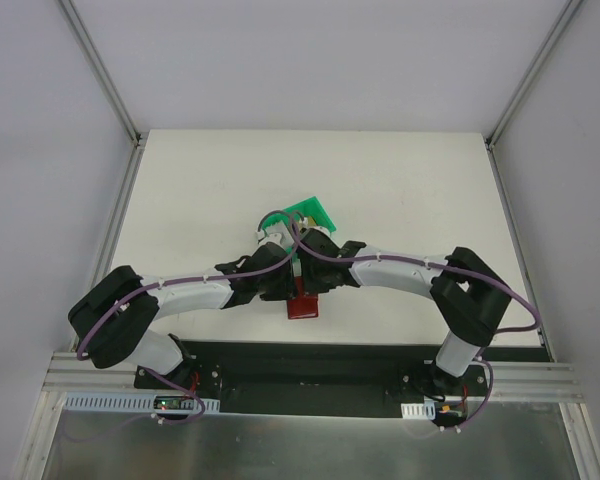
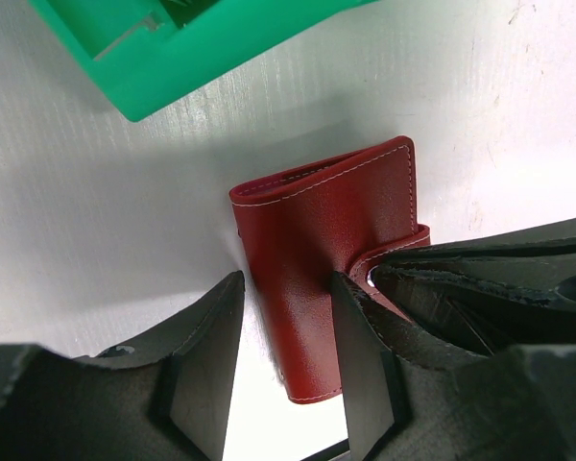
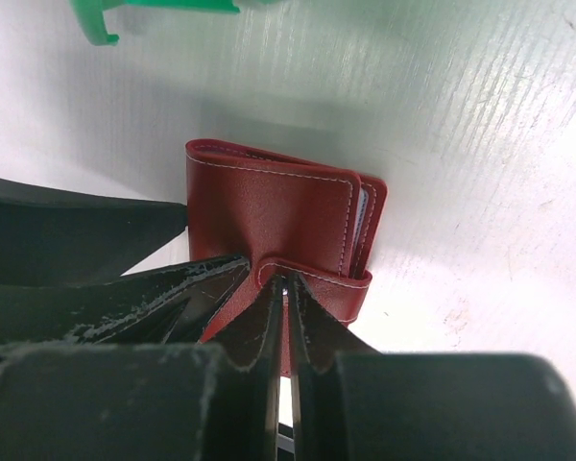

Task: Put the credit cards into the card holder
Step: Close the card holder at the center of the board, then reset both arms

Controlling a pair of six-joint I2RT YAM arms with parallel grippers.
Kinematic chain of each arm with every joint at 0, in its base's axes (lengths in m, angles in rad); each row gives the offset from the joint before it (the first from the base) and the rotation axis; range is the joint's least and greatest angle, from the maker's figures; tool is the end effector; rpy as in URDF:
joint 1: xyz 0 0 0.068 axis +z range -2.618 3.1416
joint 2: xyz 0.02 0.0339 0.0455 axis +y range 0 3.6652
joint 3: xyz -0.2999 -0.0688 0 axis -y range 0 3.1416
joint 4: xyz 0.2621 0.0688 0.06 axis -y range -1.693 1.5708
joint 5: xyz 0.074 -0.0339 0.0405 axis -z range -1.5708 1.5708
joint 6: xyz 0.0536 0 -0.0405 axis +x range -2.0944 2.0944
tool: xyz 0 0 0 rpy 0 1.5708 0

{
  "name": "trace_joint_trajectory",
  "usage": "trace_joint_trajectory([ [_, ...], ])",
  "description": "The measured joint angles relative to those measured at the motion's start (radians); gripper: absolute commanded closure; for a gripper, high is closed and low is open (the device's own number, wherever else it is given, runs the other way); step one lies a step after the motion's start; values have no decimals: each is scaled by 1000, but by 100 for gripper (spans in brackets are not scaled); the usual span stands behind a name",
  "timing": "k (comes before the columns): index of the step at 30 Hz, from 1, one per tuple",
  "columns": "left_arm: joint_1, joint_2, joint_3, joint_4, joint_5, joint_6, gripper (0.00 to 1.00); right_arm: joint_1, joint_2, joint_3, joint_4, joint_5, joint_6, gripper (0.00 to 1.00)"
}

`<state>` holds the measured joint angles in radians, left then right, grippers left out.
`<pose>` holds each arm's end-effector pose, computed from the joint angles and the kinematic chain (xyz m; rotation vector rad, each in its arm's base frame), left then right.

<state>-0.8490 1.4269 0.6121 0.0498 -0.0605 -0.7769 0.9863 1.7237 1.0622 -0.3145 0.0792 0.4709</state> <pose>0.1957 -0.2174 0.1725 0.0568 2.4531 -0.7085 0.2136 0.3152 0.1907 -0.6345 2.5316 0.4554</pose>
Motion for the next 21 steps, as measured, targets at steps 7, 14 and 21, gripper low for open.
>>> trace_joint_trajectory([
  [7, 0, -18, -8, -3, -8, 2, 42, -11, -48, -63, 70, -9, -25, 81],
  [14, 3, -153, -41, -58, -82, 21, 1, -103, -209, -120, 152, -16, -127, 34],
  [21, 186, -314, -45, -93, -106, 60, 1, -225, -403, -161, 212, 23, -195, 11],
])
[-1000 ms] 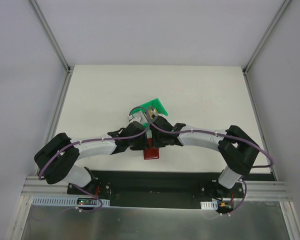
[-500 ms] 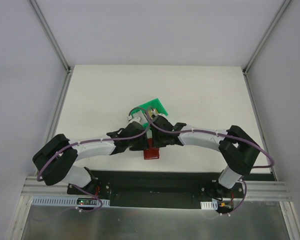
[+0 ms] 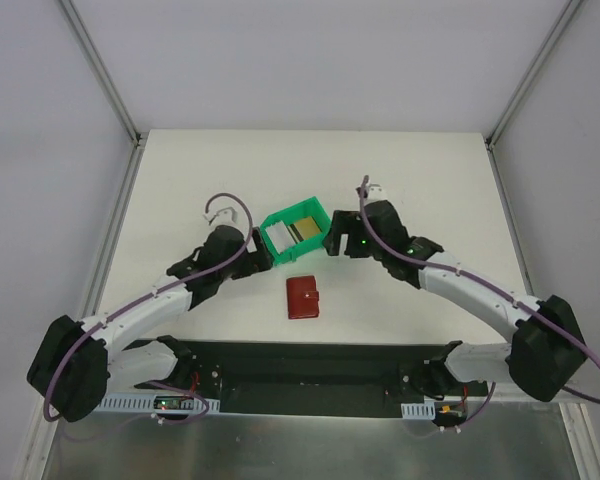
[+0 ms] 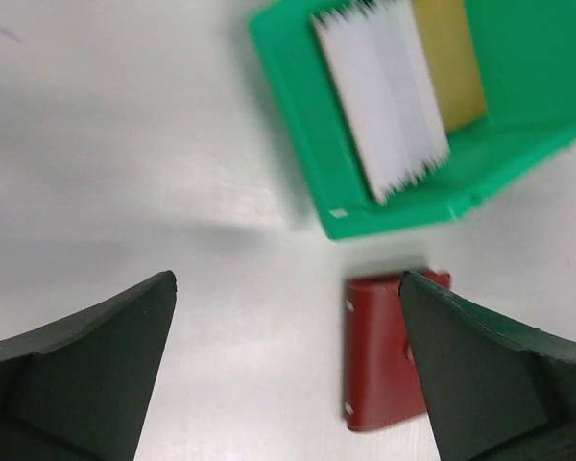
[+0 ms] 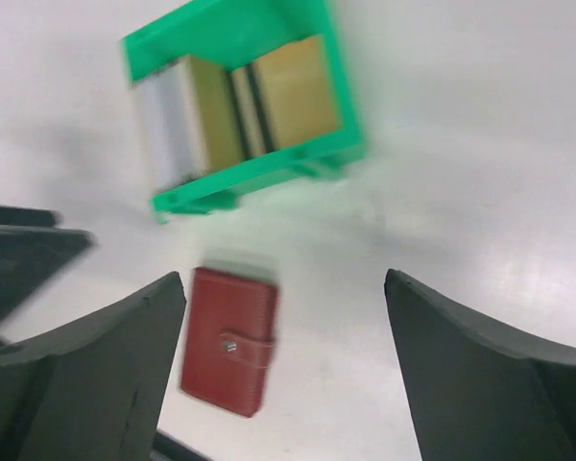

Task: Put the credit cards into the card holder
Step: Reset both arms

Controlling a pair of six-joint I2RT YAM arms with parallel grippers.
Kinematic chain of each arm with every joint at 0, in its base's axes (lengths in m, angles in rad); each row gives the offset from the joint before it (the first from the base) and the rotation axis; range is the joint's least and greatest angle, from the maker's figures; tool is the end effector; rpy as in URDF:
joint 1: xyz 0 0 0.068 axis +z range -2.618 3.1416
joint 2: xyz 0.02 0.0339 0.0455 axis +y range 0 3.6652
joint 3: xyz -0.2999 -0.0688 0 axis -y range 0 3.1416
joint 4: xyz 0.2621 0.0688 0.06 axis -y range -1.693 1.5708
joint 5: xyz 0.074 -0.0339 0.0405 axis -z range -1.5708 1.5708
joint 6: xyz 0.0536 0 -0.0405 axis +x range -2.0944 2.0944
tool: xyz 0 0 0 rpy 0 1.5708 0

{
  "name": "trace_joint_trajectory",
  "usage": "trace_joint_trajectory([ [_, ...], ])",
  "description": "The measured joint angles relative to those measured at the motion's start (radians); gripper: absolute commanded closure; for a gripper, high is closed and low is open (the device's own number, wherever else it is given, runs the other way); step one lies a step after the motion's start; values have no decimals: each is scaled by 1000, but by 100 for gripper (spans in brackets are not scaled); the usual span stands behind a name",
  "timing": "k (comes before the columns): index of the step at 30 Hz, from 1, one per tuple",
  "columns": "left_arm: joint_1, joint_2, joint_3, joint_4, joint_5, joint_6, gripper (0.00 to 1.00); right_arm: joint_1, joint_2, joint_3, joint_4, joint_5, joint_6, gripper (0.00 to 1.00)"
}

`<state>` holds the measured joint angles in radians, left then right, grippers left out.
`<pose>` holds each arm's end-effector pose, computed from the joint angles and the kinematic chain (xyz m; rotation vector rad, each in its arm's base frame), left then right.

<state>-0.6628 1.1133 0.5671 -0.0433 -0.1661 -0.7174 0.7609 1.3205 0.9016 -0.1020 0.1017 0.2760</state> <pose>0.2010 -0.1457 0.2272 -0.1589 2.2112 -0.6110 0.2355 0.2167 0.2889 -0.4506 2.0834 0.5173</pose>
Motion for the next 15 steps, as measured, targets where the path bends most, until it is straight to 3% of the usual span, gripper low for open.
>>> trace_joint_trajectory([
  [4, 142, -55, -14, -21, 7, 28, 1, -154, -101, -104, -19, 21, -15, 9],
  [15, 150, -120, -41, -76, -16, 53, 1, -505, -274, -223, -121, 196, -84, 0],
])
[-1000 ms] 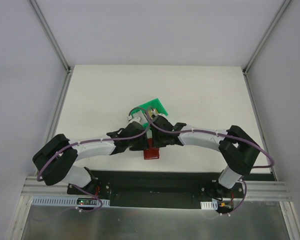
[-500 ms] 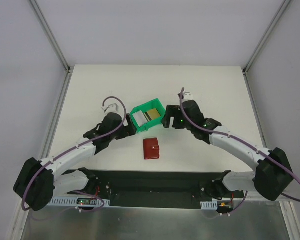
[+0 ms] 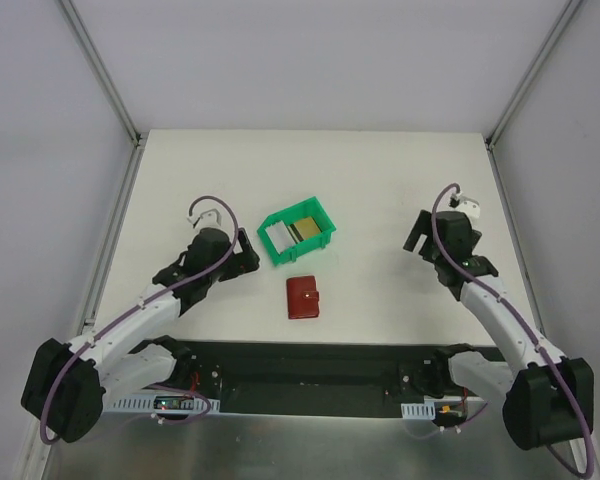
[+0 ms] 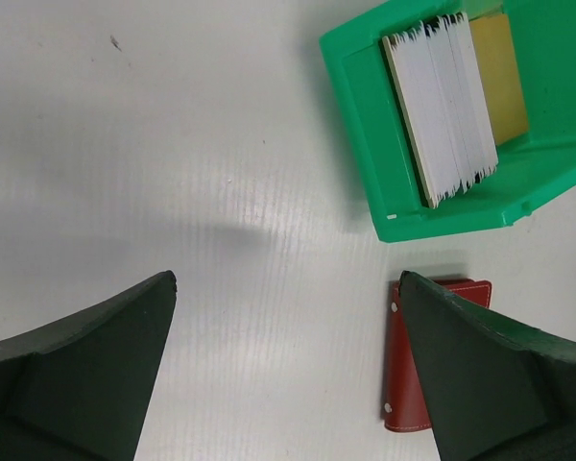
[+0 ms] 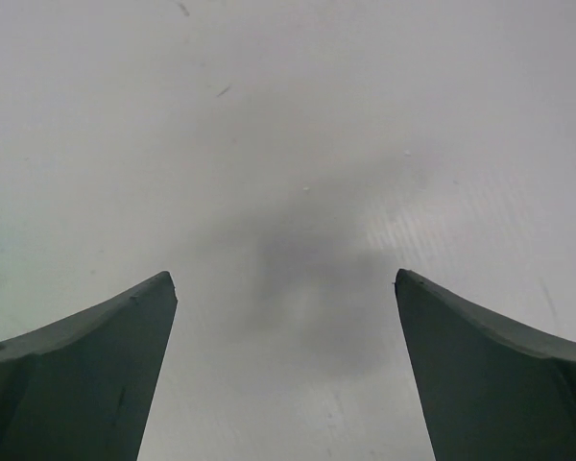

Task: Put the credit cards into the card holder
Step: Reset both arms

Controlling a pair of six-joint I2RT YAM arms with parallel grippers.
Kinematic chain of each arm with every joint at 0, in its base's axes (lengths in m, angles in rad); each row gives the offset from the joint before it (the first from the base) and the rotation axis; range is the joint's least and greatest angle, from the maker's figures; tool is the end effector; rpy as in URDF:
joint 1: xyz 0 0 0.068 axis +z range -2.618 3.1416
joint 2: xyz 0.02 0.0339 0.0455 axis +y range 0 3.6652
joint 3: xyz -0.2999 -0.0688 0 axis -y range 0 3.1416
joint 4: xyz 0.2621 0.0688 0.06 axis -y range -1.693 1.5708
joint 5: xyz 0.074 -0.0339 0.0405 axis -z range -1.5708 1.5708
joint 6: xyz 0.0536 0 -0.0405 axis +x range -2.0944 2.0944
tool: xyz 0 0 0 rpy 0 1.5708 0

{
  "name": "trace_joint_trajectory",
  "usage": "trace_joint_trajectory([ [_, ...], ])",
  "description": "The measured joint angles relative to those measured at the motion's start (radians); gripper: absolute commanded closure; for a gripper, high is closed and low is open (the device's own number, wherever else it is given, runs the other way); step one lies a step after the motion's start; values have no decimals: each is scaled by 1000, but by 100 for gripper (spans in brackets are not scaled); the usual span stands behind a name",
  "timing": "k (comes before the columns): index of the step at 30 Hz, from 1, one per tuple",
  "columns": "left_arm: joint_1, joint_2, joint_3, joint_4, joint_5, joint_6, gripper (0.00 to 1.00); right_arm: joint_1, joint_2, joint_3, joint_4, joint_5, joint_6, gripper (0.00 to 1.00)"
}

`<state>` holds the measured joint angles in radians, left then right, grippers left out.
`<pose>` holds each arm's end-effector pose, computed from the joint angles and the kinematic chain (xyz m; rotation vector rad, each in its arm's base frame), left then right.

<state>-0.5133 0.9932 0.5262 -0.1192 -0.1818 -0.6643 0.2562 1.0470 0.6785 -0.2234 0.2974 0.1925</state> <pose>0.1989 -0.1010 0.2302 -0.2712 2.1696 -0.4850 0.2362 0.0456 0.2649 0.1019 2.1316 -0.0586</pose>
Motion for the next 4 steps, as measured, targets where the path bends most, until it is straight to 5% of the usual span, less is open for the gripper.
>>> trace_joint_trajectory([
  [4, 0, -34, -3, 0, -21, 0, 1, -25, -38, -66, 11, 118, -40, 4],
])
